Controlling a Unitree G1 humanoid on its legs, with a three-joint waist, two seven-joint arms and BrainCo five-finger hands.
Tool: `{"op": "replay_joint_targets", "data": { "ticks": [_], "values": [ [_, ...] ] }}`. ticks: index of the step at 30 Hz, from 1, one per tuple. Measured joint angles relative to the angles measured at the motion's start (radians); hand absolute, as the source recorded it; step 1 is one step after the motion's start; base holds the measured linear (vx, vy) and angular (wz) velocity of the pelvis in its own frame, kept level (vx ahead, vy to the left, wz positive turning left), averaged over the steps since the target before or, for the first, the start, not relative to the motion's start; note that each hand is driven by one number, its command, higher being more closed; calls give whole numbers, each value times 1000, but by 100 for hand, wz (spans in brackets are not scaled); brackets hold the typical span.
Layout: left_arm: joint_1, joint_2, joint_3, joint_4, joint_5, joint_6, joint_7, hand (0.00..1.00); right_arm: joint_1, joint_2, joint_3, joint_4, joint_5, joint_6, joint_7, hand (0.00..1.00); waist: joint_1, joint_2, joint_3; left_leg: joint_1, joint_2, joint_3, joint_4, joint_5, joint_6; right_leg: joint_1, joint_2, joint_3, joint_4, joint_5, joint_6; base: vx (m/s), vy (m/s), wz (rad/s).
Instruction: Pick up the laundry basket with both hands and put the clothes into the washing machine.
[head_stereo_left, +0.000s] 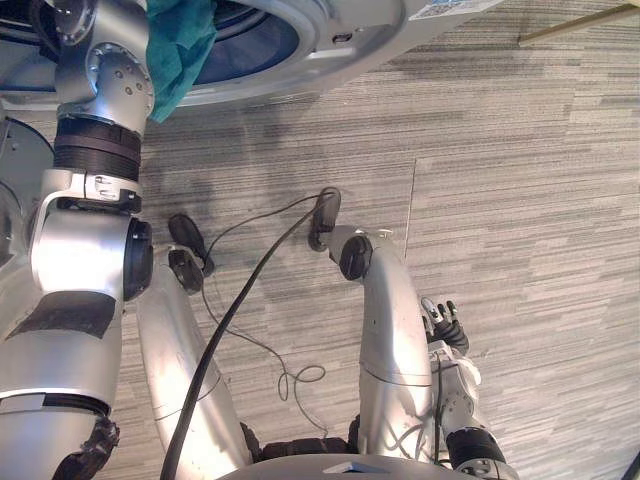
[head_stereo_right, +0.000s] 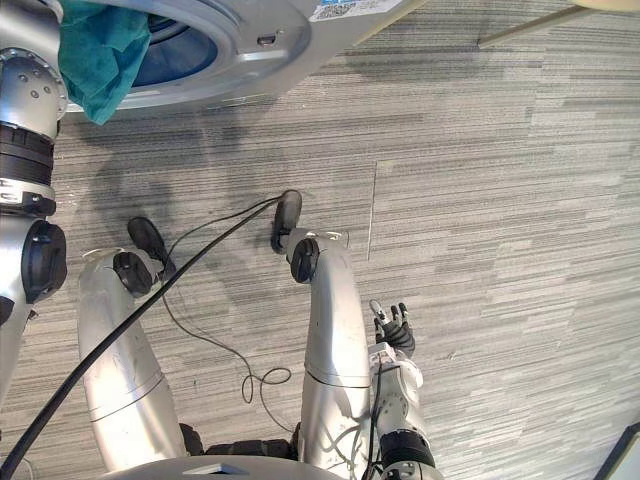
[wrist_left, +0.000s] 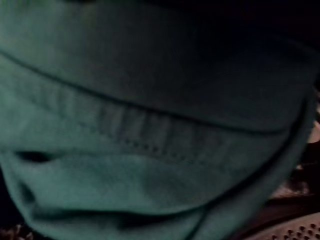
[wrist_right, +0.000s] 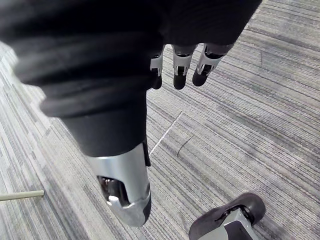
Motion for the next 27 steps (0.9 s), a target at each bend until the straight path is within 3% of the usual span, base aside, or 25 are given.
{"op": "replay_joint_targets", "data": {
  "ticks": [8,12,16,18,20,21,22,23,24,25,26,27],
  "values": [
    [-226,15,-81,56,-257,-25,5,100,-4,6,-15,22,22,1,-22,0,-2,-1,0,-7,11,23,1,-11,12,-14,15,17,-29,23,14,-4,27,-10],
    [-345,40,-131,38,-333,-82,36,100,-4,21,-54,20,22,3,-26,0,-8,-1,-1,-8,12,28,4,-14,17,-14,15,19,-34,26,17,-4,14,-2],
    [-374,40,-142,-37,-303,-165,73,100,-4,26,-97,-26,22,2,-57,0,-15,-3,-2,-37,11,7,21,-20,20,-19,13,8,-33,26,20,-13,25,-2],
    [-368,40,-146,-37,-205,-156,95,100,-4,27,-120,-40,22,0,-57,0,-15,-4,-2,-44,8,4,22,-20,21,-21,9,2,-33,27,22,-22,35,4],
    [-357,53,-157,-31,30,-82,95,100,-4,27,-124,-50,22,0,-54,0,-18,-10,-6,-44,2,4,23,-20,22,-21,3,1,-29,26,23,-18,25,6],
    [-355,53,-160,-30,71,-68,94,0,-4,28,-123,-51,22,0,-53,0,-18,-13,-7,-44,2,4,23,-21,22,-21,2,1,-28,25,24,-17,22,5],
    [-353,61,-173,-25,167,-22,80,0,-4,28,-123,-51,22,0,-47,0,-18,-16,-10,-44,2,4,24,-21,23,-21,1,1,-26,25,24,0,0,0],
    [-353,74,-198,-7,347,40,72,0,-4,28,-121,-48,22,-1,-36,0,-20,-22,-13,-44,2,5,25,-21,23,-21,1,2,-25,25,24,0,0,0],
    [-351,79,-213,-5,424,70,71,0,-4,28,-120,-46,22,-1,-31,0,-21,-24,-14,-44,2,5,25,-21,23,-21,1,2,-25,25,24,-34,25,0],
    [-336,74,-238,-5,601,127,70,0,-4,28,-116,-40,21,-2,-13,0,-24,-30,-18,-44,2,6,26,-22,24,-23,1,3,-25,25,24,-31,21,-1],
    [-319,71,-243,-7,715,154,66,0,-4,29,-113,-36,21,-4,-9,0,-26,-32,-20,-44,2,6,27,-22,25,-22,1,4,-25,25,25,-32,21,-3],
    [-269,68,-244,-10,993,211,43,0,-4,33,-110,-21,20,-4,10,0,-28,-38,-27,-44,4,6,28,-23,26,-23,2,5,-26,24,26,-31,28,-7]
  ]
}}
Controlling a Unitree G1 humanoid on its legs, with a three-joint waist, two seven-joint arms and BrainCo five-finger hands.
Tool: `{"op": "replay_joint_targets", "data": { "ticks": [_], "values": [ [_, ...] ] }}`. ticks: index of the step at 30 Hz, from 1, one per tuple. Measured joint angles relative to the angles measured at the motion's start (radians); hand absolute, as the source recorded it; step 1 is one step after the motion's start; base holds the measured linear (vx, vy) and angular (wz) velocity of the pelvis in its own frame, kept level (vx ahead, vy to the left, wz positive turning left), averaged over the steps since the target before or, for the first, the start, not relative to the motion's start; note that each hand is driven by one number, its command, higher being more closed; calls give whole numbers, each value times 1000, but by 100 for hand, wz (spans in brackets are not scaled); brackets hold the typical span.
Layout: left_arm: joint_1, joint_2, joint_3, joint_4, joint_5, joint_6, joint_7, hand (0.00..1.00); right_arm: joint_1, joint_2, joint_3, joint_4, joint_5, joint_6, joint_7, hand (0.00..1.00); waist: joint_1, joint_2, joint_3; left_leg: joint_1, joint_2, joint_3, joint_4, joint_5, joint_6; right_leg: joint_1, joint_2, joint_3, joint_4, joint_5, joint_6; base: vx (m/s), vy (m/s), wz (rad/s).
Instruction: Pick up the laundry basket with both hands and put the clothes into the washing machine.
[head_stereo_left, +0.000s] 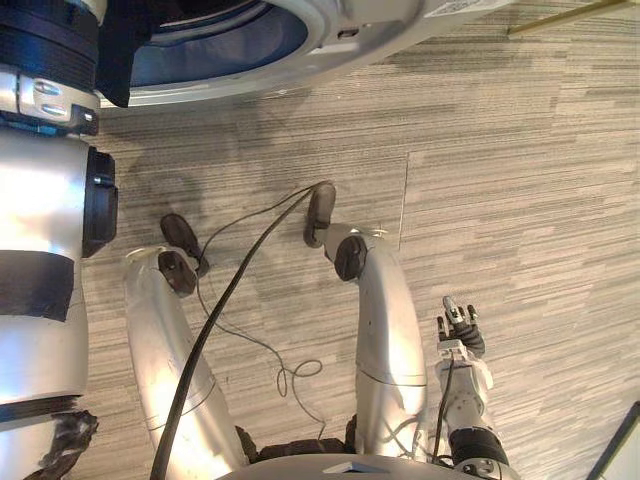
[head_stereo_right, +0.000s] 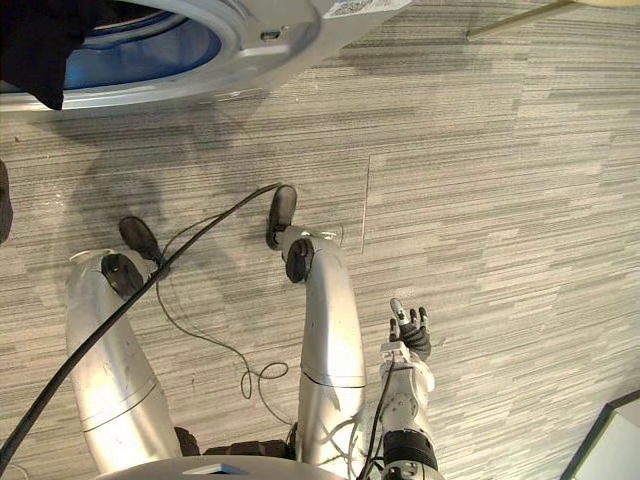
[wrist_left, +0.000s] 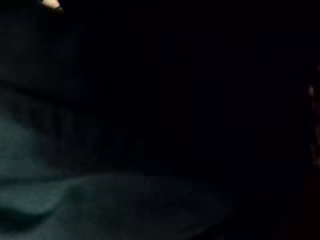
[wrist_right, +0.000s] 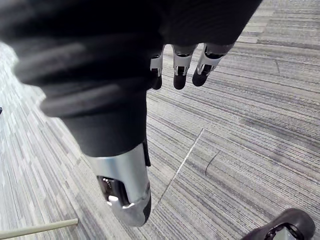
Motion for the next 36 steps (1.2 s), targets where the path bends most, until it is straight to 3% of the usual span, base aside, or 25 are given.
{"op": "replay_joint_targets", "data": {
  "ticks": [1,3,5,6,8,9,11,13,14,20,24,30,34,36],
  "values": [
    [61,-20,0,0,208,41,-29,0,0,4,0,10,0,0,22,0,-1,-6,-4,-1,1,0,0,0,0,0,0,1,-5,1,1,-31,30,-6],
    [160,-79,72,12,315,68,-58,0,0,5,0,13,3,0,29,0,-6,-6,-4,-8,1,-1,1,-1,1,0,0,-3,-7,2,2,-18,18,-2],
    [246,-160,222,75,250,84,-72,0,0,8,1,9,25,0,43,0,-8,-6,-4,-12,0,-3,3,-3,5,0,-1,-5,-8,2,3,0,0,0],
    [288,-198,325,126,127,88,-63,0,0,10,1,6,33,0,43,0,-11,-6,-4,-14,0,-4,2,-3,5,-1,-2,-7,-8,2,3,-24,32,2],
    [321,-215,378,114,-243,-3,-23,0,1,20,1,4,39,3,36,0,-8,-6,-4,-18,-2,-7,-3,-2,4,-3,-6,-12,-5,-1,3,-15,19,8],
    [315,-214,385,115,-369,-29,-18,0,1,25,1,3,39,6,31,0,-7,-6,-4,-18,-3,-7,-5,1,4,-3,-7,-12,-4,-1,3,-11,6,9],
    [330,-216,453,104,-972,-169,-25,0,1,47,1,0,38,11,2,0,-8,-12,-8,-9,-3,-7,-9,2,2,1,-7,-11,-1,-2,4,-5,4,2],
    [374,-221,487,57,-1214,-245,-38,0,1,47,1,1,37,17,-19,0,-9,-12,-7,0,-3,-10,-10,3,1,12,-7,-12,-2,-3,3,0,0,0],
    [419,-236,495,10,-1267,-280,-51,0,1,46,1,1,30,18,-31,0,-9,-12,-7,8,-3,-15,-11,3,1,25,-7,-16,-3,-5,3,-9,26,5],
    [694,-405,472,-216,-1297,-346,-54,0,3,31,63,-72,18,10,-30,0,-4,-12,-9,112,-26,-10,-65,14,1,126,-27,-25,-25,-27,8,-24,4,25],
    [869,-478,417,-350,-1267,-359,-50,0,5,30,86,-91,18,3,-30,0,6,-12,-9,150,-44,-16,-106,34,-7,166,-42,-40,-38,-36,7,-20,-27,24],
    [1183,-528,266,-527,-1011,-344,-61,0,39,33,109,-111,-19,-5,-28,0,39,-10,-9,256,-58,-17,-169,51,-31,265,-48,-55,-63,-48,-3,15,-33,17],
    [1364,-532,183,-574,-893,-330,-136,0,72,35,109,-94,-19,-12,-24,0,61,-6,-11,373,-75,6,-266,77,-29,366,-54,-62,-129,-51,2,-1,-63,18],
    [1419,-533,158,-571,-884,-322,-166,0,80,35,108,-67,-19,-22,-23,0,66,-1,-15,413,-81,9,-296,84,-31,405,-56,-68,-152,-50,0,12,-66,16]
  ]
}}
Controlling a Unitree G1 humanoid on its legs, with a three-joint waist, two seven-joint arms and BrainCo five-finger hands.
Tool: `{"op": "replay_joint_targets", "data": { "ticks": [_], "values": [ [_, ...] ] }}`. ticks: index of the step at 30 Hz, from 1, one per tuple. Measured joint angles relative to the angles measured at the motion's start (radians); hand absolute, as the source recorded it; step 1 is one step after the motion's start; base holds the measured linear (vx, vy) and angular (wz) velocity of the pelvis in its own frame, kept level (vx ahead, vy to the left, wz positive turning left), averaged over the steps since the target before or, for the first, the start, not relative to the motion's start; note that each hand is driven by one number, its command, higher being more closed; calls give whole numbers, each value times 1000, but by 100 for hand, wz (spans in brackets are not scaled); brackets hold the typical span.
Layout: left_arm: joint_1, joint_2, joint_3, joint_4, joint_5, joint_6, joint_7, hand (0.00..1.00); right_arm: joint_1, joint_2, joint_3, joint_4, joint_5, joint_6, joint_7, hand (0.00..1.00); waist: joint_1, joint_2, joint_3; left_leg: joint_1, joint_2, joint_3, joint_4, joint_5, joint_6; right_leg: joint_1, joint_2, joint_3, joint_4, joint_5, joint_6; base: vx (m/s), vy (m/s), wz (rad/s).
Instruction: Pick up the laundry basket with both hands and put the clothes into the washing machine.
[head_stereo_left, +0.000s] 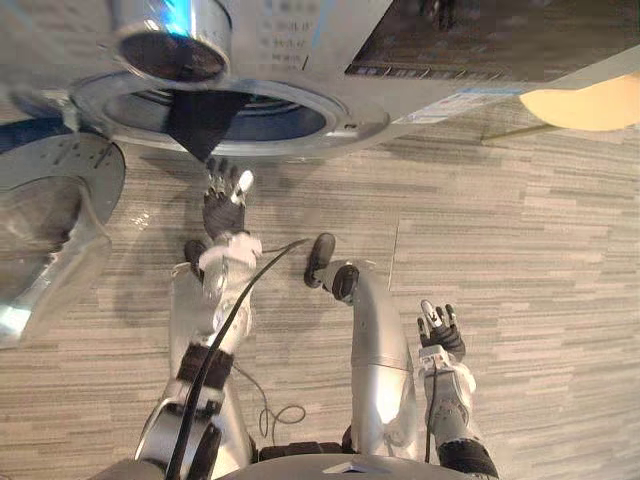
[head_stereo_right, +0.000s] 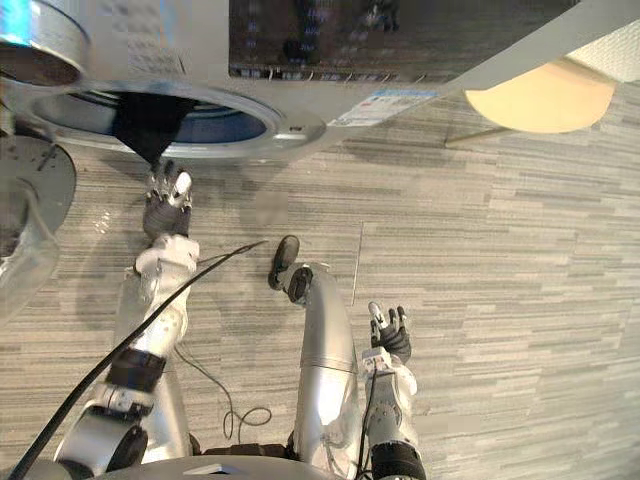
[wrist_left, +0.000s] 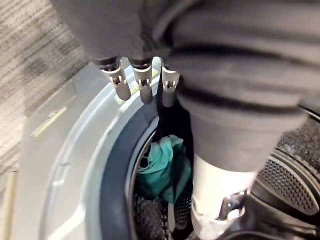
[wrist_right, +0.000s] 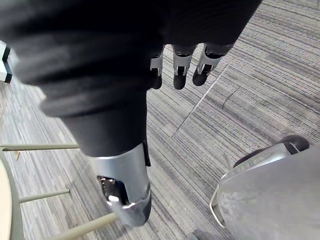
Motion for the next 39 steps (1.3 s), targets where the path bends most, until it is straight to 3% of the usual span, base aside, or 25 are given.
{"op": "replay_joint_targets", "data": {
  "ticks": [3,10,13,15,19,23,27,31,33,34,35,36,38,39],
  "values": [
    [73,3,-53,46,27,21,-59,0,18,1,0,48,0,-1,1,0,16,14,-14,74,-11,18,-68,22,-1,63,-4,-4,-48,5,1,36,-61,16],
    [139,-2,-51,351,295,105,-131,0,24,8,0,167,-2,3,0,0,24,53,-40,363,-42,78,-278,80,-12,315,-8,-6,-209,46,13,67,-39,9],
    [175,-17,85,526,490,134,-127,0,45,8,-5,241,-44,24,1,0,21,64,-105,532,-65,109,-418,119,-12,458,-11,-11,-308,64,23,98,-21,10],
    [204,-29,191,627,552,150,-125,0,62,10,-14,274,-73,37,2,0,15,74,-136,650,-80,123,-520,149,-10,564,-16,-32,-375,74,28,133,-20,20],
    [317,-38,355,768,616,188,-133,0,124,16,-79,318,-119,70,19,0,12,121,-287,845,-106,150,-739,223,-17,742,-20,-71,-524,100,51,160,-7,23],
    [397,-60,446,815,684,203,-165,0,128,18,-131,376,-163,88,42,0,15,154,-391,1001,-116,193,-905,273,-18,899,-2,-96,-676,145,74,146,49,5],
    [418,-72,471,818,686,202,-167,0,103,13,-128,464,-238,91,43,0,23,153,-433,1058,-119,174,-943,288,-17,1014,19,-139,-799,193,87,110,50,21],
    [415,-72,465,806,684,190,-166,0,57,-5,-76,517,-316,94,43,0,25,145,-426,1043,-148,148,-867,300,-1,1101,4,-213,-836,202,100,22,28,58],
    [415,-70,450,802,685,180,-165,0,12,-28,-35,559,-350,110,44,0,24,152,-415,983,-154,145,-779,318,16,1116,-5,-248,-835,195,85,-129,4,70],
    [407,-62,439,801,695,176,-167,0,-16,-20,-25,587,-386,113,44,0,25,128,-406,969,-152,133,-762,319,22,1115,-27,-277,-849,200,63,-136,53,37],
    [389,-56,443,803,705,178,-168,0,-38,-16,-25,594,-396,116,44,0,34,130,-394,939,-136,150,-632,260,43,1114,-29,-287,-841,207,59,-169,91,15],
    [393,-57,458,805,706,182,-168,0,-58,-11,-28,586,-406,123,43,0,45,139,-382,906,-81,185,-265,163,52,1124,-37,-278,-816,212,63,-138,110,-2],
    [411,-52,453,818,706,182,-167,0,-61,-7,-43,584,-411,127,44,0,32,143,-385,968,-3,179,-40,157,45,1137,-41,-273,-814,225,68,-131,149,1],
    [410,-50,449,826,706,184,-168,0,-63,-7,-46,584,-411,128,44,0,26,143,-385,990,23,174,-24,158,45,1134,-41,-269,-817,230,64,-112,223,9]
  ]
}}
